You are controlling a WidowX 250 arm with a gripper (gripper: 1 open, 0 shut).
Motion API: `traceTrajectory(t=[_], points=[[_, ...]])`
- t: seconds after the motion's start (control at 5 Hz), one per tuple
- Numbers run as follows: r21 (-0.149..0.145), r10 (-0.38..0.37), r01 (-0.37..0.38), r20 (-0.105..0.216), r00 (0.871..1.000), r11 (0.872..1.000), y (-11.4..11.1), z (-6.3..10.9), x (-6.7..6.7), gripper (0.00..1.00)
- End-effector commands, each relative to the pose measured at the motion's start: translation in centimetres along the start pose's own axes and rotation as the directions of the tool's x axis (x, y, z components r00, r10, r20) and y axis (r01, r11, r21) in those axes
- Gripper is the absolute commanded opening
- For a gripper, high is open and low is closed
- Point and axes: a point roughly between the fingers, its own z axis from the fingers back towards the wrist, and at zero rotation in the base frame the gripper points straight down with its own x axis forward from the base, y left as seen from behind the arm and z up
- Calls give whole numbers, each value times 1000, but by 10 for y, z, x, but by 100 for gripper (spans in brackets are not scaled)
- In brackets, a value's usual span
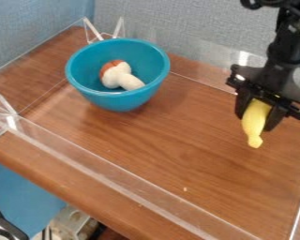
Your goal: Put the yellow object in the blue bowl
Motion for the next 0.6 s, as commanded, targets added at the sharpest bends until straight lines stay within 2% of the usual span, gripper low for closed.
traceTrajectory(t=[0.0,0.4], points=[[-29,-20,22,72,997,999,4,9,21,0],[-30,41,-39,74,996,999,4,25,35,0]])
